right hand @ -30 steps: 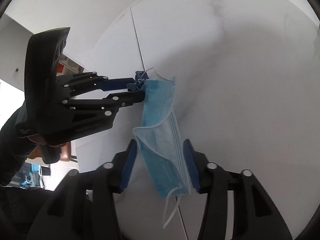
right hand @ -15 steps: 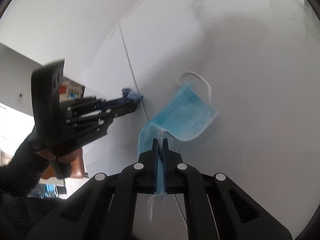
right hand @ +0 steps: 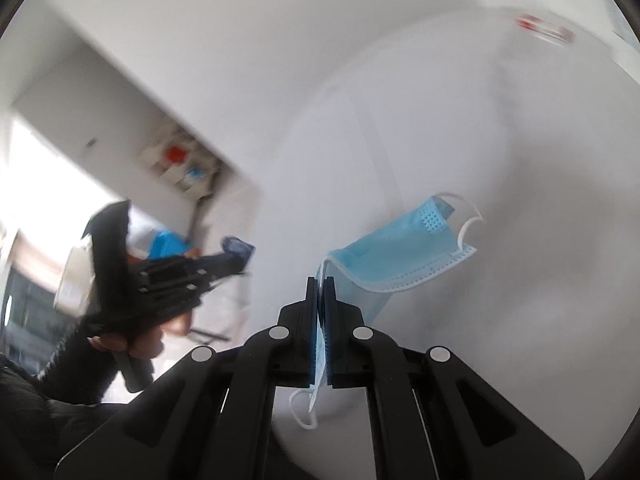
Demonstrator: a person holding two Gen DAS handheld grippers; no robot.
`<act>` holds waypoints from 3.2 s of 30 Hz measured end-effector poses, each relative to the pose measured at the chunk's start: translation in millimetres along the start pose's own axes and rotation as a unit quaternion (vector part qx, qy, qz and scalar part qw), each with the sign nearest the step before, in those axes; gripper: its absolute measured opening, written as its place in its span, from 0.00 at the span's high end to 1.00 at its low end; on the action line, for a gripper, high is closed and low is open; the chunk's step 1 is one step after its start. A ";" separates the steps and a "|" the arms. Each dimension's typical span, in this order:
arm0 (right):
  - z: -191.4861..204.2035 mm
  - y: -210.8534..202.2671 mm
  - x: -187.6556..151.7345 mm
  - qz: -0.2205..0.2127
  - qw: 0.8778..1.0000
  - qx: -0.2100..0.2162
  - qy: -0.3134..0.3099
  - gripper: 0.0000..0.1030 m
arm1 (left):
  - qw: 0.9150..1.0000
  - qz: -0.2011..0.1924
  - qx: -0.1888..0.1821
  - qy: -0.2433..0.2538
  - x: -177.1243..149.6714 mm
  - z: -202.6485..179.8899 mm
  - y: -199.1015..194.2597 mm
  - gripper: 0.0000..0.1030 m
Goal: Collect trash
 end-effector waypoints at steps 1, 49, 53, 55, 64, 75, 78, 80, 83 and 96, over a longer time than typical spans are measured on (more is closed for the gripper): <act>15.3 5.3 -0.4 0.005 1.000 0.011 -0.016 0.96 | 1.000 0.002 0.014 -0.015 -13.3 11.8 -8.1 0.85; 237.6 239.6 -107.3 0.262 0.927 0.046 -0.264 0.96 | 0.907 0.057 0.207 -0.362 -227.1 261.0 -71.8 0.11; 228.2 299.7 -138.6 0.301 0.908 -0.007 -0.292 0.92 | 0.901 0.072 0.215 -0.371 -242.8 276.7 -73.8 0.11; 218.7 332.1 -157.5 0.326 0.896 -0.034 -0.300 0.72 | 0.898 0.079 0.216 -0.374 -250.0 284.1 -72.8 0.11; 204.1 361.3 -163.5 0.354 0.896 -0.077 -0.257 0.17 | 0.893 0.104 0.224 -0.376 -257.9 300.4 -68.7 0.11; 249.1 217.3 -46.9 0.182 0.938 -0.069 -0.286 0.03 | 0.886 -0.003 0.273 -0.374 -184.8 269.0 -157.3 0.11; 263.3 167.1 -15.7 0.126 0.943 -0.057 -0.302 0.03 | 0.881 -0.038 0.294 -0.370 -158.7 244.9 -196.6 0.08; 274.5 121.5 7.8 0.075 0.945 -0.044 -0.315 0.03 | 0.875 -0.068 0.308 -0.366 -140.6 224.6 -225.7 0.08; 288.7 68.2 31.7 0.016 0.945 -0.028 -0.326 0.03 | 0.870 -0.100 0.322 -0.360 -120.5 197.8 -260.5 0.08; 327.0 -116.5 98.8 -0.185 0.918 0.058 -0.347 0.02 | 0.814 -0.242 0.404 -0.340 -35.1 110.7 -411.5 0.08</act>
Point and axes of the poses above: each gripper's, at about its wrist camera, not at the fingertips, and y roughly the way its jaws point, z to its left, x to its top, the point moved 7 cm from there along y, roughly the way its jaws point
